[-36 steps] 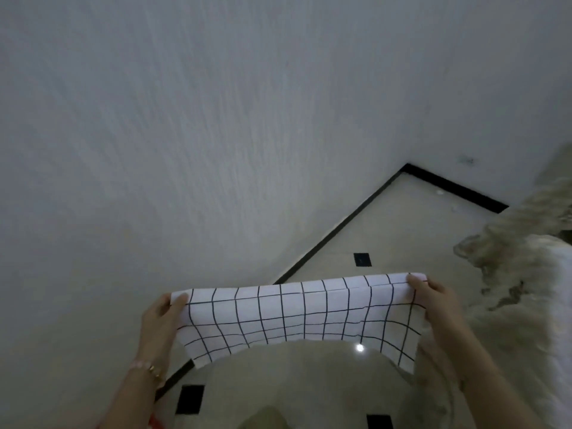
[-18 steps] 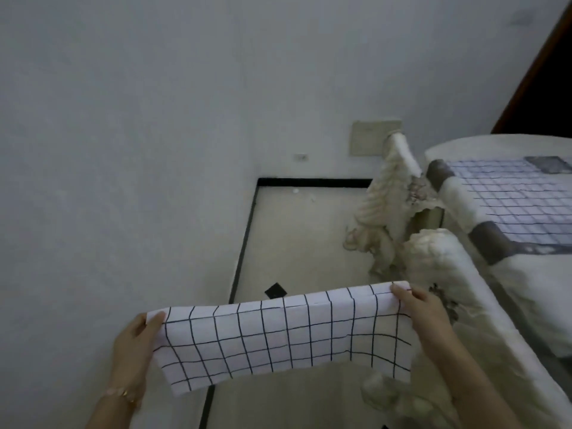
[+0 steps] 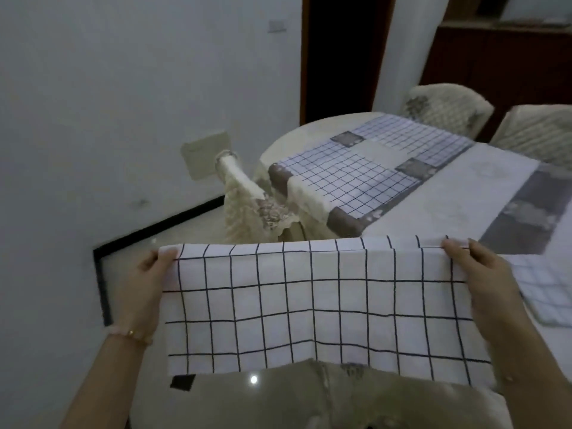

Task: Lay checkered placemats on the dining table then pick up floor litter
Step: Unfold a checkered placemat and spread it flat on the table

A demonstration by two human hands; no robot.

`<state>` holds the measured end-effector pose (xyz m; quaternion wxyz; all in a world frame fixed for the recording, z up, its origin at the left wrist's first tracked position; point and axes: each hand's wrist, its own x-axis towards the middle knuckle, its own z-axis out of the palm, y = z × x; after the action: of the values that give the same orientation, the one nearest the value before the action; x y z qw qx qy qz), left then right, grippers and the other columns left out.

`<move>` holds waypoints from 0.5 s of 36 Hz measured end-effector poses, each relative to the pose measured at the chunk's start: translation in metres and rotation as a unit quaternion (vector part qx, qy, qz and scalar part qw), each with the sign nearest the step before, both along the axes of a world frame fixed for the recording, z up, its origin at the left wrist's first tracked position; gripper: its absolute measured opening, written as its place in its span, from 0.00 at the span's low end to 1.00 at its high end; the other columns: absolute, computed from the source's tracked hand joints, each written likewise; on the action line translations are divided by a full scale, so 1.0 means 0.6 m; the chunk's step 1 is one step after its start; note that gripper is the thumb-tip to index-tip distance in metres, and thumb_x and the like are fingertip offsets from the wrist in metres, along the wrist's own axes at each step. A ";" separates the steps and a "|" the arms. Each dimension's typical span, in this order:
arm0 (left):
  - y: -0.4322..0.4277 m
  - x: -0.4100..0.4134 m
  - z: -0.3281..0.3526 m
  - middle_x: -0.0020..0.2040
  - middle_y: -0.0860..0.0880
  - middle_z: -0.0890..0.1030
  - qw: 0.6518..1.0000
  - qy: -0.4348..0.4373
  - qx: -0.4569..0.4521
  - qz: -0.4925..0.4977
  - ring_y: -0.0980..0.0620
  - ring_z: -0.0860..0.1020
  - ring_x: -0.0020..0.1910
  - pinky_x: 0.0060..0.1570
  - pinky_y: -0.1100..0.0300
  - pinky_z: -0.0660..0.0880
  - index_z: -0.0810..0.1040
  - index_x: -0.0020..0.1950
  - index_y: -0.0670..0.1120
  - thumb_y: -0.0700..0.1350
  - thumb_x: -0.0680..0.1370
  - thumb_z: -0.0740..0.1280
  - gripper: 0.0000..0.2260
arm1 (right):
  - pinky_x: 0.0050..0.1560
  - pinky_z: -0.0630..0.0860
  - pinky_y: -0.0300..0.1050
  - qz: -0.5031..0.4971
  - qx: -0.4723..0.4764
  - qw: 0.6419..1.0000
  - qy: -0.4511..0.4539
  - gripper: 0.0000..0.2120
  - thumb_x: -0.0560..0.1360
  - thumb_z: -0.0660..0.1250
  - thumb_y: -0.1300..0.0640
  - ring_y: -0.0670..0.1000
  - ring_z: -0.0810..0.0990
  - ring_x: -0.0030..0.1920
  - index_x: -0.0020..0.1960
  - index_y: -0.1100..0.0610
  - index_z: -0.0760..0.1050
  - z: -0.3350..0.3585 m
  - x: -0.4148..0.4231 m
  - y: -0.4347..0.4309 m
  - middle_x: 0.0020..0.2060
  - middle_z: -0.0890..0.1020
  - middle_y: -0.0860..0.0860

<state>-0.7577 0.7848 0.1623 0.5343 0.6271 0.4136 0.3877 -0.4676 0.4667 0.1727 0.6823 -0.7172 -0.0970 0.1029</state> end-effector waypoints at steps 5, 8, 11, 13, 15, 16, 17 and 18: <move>0.022 0.158 -0.011 0.50 0.41 0.82 0.997 0.023 -0.027 -0.070 0.48 0.79 0.47 0.45 0.55 0.74 0.80 0.53 0.40 0.45 0.78 0.64 0.11 | 0.50 0.72 0.37 -0.080 -0.053 0.995 0.015 0.09 0.76 0.66 0.54 0.44 0.79 0.48 0.54 0.56 0.79 -0.038 0.069 -0.038 0.43 0.80 0.43; 0.031 0.241 -0.007 0.44 0.46 0.83 0.993 0.035 -0.009 -0.116 0.54 0.81 0.41 0.40 0.59 0.75 0.81 0.48 0.44 0.46 0.78 0.64 0.08 | 0.55 0.70 0.46 -0.110 -0.085 0.990 0.030 0.12 0.75 0.67 0.52 0.50 0.77 0.53 0.57 0.54 0.79 -0.057 0.105 -0.059 0.50 0.81 0.49; 0.034 0.317 0.001 0.43 0.48 0.83 0.986 0.039 0.002 -0.160 0.52 0.80 0.43 0.41 0.58 0.75 0.81 0.47 0.46 0.46 0.78 0.64 0.07 | 0.54 0.71 0.46 -0.150 -0.090 0.983 0.048 0.07 0.75 0.67 0.52 0.47 0.77 0.50 0.52 0.51 0.80 -0.068 0.125 -0.085 0.50 0.82 0.48; 0.034 0.365 0.005 0.42 0.48 0.82 0.982 0.038 0.022 -0.185 0.52 0.78 0.41 0.41 0.58 0.74 0.81 0.44 0.47 0.45 0.78 0.64 0.06 | 0.57 0.72 0.48 -0.175 -0.090 0.978 0.063 0.05 0.76 0.66 0.51 0.47 0.78 0.51 0.45 0.48 0.80 -0.074 0.129 -0.104 0.47 0.82 0.43; 0.033 0.415 0.009 0.40 0.52 0.82 0.976 0.036 0.036 -0.213 0.55 0.78 0.40 0.38 0.61 0.73 0.81 0.42 0.49 0.45 0.77 0.65 0.07 | 0.57 0.73 0.49 -0.206 -0.089 0.972 0.074 0.08 0.76 0.66 0.51 0.45 0.78 0.48 0.40 0.47 0.81 -0.077 0.135 -0.124 0.42 0.82 0.39; 0.033 0.439 0.009 0.40 0.53 0.83 0.971 0.030 0.028 -0.234 0.56 0.79 0.40 0.38 0.61 0.74 0.81 0.44 0.48 0.46 0.77 0.65 0.06 | 0.54 0.74 0.49 -0.220 -0.089 0.968 0.077 0.09 0.76 0.65 0.52 0.44 0.79 0.46 0.39 0.48 0.82 -0.076 0.137 -0.131 0.39 0.83 0.40; 0.035 0.464 0.008 0.41 0.53 0.84 0.966 0.029 0.018 -0.256 0.57 0.79 0.42 0.41 0.63 0.75 0.82 0.47 0.47 0.47 0.77 0.66 0.06 | 0.49 0.75 0.47 -0.227 -0.087 0.967 0.077 0.09 0.76 0.65 0.53 0.45 0.80 0.46 0.40 0.49 0.82 -0.075 0.139 -0.137 0.38 0.85 0.42; 0.037 0.489 0.008 0.42 0.54 0.84 0.961 0.029 0.009 -0.275 0.58 0.79 0.44 0.45 0.64 0.75 0.81 0.50 0.45 0.47 0.77 0.66 0.08 | 0.46 0.75 0.46 -0.232 -0.086 0.966 0.079 0.09 0.77 0.65 0.53 0.47 0.81 0.46 0.41 0.49 0.82 -0.073 0.142 -0.140 0.38 0.85 0.43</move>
<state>-0.4644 0.8068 0.1673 0.6022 0.7326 0.2370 0.2111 -0.3823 0.3827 0.1287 0.6286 -0.7659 0.1351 0.0059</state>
